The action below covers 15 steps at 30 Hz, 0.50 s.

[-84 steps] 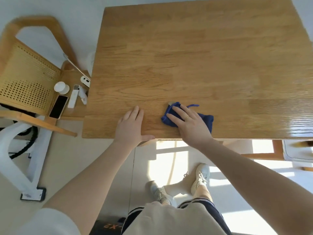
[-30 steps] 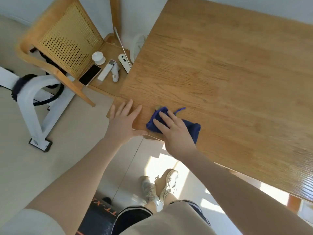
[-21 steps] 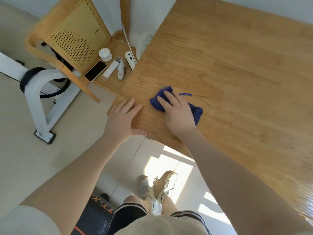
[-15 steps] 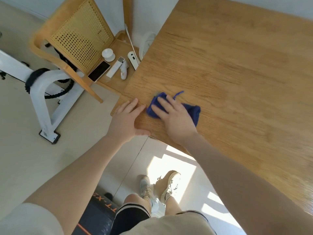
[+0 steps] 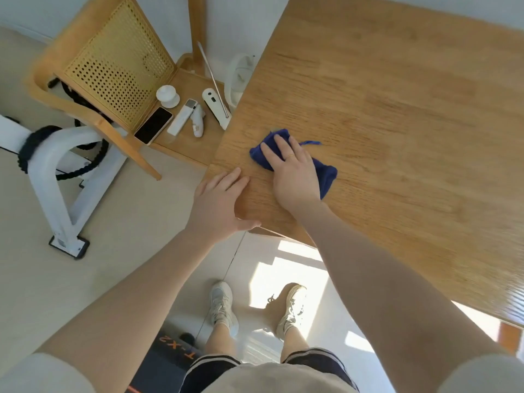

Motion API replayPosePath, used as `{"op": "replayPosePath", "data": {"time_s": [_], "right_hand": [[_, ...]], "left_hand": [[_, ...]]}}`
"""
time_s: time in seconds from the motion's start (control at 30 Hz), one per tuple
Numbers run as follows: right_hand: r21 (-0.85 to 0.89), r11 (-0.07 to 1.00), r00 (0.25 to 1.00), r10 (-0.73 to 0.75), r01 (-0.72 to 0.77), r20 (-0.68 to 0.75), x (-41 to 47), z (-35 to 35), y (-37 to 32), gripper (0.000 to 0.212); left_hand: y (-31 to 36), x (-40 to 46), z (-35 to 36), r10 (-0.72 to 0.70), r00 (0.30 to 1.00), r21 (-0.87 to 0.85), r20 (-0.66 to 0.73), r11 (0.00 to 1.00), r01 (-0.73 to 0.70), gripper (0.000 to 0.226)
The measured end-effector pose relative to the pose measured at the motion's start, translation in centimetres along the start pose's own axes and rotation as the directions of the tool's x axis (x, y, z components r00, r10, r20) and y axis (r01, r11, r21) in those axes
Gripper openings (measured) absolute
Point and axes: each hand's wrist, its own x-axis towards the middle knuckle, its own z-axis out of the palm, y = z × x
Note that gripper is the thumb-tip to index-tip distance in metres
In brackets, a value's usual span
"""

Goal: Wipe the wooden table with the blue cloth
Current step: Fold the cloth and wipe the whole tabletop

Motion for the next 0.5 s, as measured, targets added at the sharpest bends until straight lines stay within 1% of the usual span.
{"op": "replayPosePath", "data": {"time_s": [0.07, 0.1, 0.17, 0.23, 0.27, 0.3, 0.37, 0.43, 0.5], "right_hand": [[-0.007, 1.000, 1.000, 0.014, -0.014, -0.007, -0.6, 0.3, -0.5, 0.054], [0.000, 1.000, 1.000, -0.002, 0.002, -0.008, -1.4, 0.5, -0.8, 0.054], [-0.007, 0.995, 0.995, -0.098, 0.098, -0.017, -4.0, 1.3, -2.1, 0.058], [-0.032, 0.987, 0.987, -0.159, 0.159, 0.016, -6.4, 2.3, -4.1, 0.064], [-0.033, 0.984, 0.985, -0.172, 0.173, 0.033, -7.0, 2.8, -4.9, 0.065], [-0.031, 0.983, 0.983, -0.182, 0.183, 0.039, -6.9, 3.2, -5.4, 0.064], [-0.031, 0.976, 0.976, -0.216, 0.217, 0.030, -5.2, 3.3, -5.7, 0.064], [-0.024, 0.976, 0.976, -0.215, 0.215, 0.024, -2.5, 3.2, -5.5, 0.061], [-0.006, 0.992, 0.992, -0.122, 0.122, -0.036, 0.3, 3.2, -5.7, 0.054]], "left_hand": [[-0.7, -0.2, -0.8, -0.008, 1.000, -0.094, 0.002, 0.996, 0.008, 0.081], [-1.3, -0.3, -1.1, -0.021, 1.000, -0.143, -0.011, 0.990, 0.019, 0.076], [-2.6, -0.4, -1.3, -0.052, 0.999, -0.216, -0.010, 0.975, 0.049, 0.068], [-3.9, -0.4, -1.0, -0.017, 1.000, -0.281, -0.018, 0.960, 0.012, 0.063], [-4.3, -0.3, -1.1, 0.007, 1.000, -0.361, -0.022, 0.932, -0.015, 0.060], [-4.7, -0.1, -1.4, 0.009, 1.000, -0.472, -0.016, 0.881, -0.016, 0.058], [-5.5, 0.4, -2.5, -0.039, 0.999, -0.668, 0.030, 0.743, 0.049, 0.059], [-6.6, 1.0, -3.4, -0.060, 0.991, -0.764, 0.120, 0.632, 0.131, 0.065], [-7.6, 1.3, -3.7, -0.011, 0.984, -0.802, 0.180, 0.578, 0.153, 0.065]]}}
